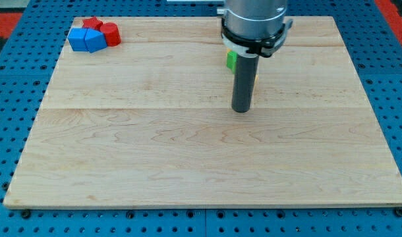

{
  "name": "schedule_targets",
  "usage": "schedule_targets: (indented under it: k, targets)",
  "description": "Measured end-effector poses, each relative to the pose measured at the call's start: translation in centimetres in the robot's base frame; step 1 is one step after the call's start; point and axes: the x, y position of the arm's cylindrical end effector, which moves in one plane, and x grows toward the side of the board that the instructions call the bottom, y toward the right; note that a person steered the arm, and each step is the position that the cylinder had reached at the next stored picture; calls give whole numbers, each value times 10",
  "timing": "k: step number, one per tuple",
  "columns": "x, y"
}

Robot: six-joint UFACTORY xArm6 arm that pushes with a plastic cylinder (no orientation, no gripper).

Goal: Place your arm at the top left corner of the board

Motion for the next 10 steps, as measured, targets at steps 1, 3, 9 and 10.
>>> schedule_targets:
  k: [1,3,9,10]
  targets:
    - [-27,1]
    - [-34,-59]
    - [-112,-375]
    - [-150,-375]
